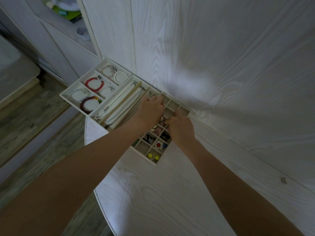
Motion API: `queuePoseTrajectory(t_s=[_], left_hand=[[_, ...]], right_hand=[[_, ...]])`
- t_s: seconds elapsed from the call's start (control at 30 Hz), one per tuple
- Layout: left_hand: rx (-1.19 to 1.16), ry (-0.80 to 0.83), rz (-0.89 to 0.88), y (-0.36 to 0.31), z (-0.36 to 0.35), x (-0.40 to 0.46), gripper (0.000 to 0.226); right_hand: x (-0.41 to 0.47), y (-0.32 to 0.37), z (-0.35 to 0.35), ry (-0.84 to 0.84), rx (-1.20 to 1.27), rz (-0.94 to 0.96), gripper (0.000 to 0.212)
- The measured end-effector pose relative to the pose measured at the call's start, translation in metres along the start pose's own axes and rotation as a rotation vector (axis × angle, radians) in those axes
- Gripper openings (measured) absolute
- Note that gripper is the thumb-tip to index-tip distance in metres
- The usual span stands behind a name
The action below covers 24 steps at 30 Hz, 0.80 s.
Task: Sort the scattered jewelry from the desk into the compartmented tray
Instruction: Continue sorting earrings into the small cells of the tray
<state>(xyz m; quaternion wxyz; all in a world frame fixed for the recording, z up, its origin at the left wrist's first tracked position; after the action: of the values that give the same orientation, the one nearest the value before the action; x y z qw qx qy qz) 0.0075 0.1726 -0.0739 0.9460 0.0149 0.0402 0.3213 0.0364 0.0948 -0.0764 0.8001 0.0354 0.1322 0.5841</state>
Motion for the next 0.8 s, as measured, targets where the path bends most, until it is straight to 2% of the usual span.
queuePoseTrajectory(t_s=[0.2, 0.3, 0.4, 0.63, 0.8], left_hand=[[0.095, -0.029, -0.046, -0.005, -0.008, -0.003, 0.017], [0.108, -0.065, -0.068, -0.011, -0.004, -0.002, 0.026], [0.108, -0.084, -0.080, -0.015, -0.005, -0.004, 0.020], [-0.218, 0.077, 0.020, 0.001, -0.013, -0.001, 0.024], [-0.052, -0.037, 0.002, -0.001, -0.014, -0.007, 0.010]], right_hand=[[0.000, -0.001, -0.001, -0.023, -0.018, -0.015, 0.029], [0.000, 0.000, 0.000, -0.039, -0.042, -0.013, 0.028], [-0.001, 0.000, 0.001, -0.043, -0.051, -0.010, 0.026], [-0.006, 0.007, -0.001, -0.021, -0.076, 0.069, 0.028], [-0.008, 0.006, 0.000, -0.025, -0.090, 0.108, 0.024]])
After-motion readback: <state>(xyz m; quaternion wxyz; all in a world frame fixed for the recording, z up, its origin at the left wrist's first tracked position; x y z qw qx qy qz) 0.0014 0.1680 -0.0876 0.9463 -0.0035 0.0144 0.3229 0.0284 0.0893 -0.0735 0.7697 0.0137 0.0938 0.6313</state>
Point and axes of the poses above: each hand's wrist, its own x-axis towards the middle knuckle, its own z-axis out of the back of the hand, y = z × x, the point moved 8 cm from there along x, towards the middle knuckle, and after that the axes turned 15 degrees about z, right-handed, at the moved point
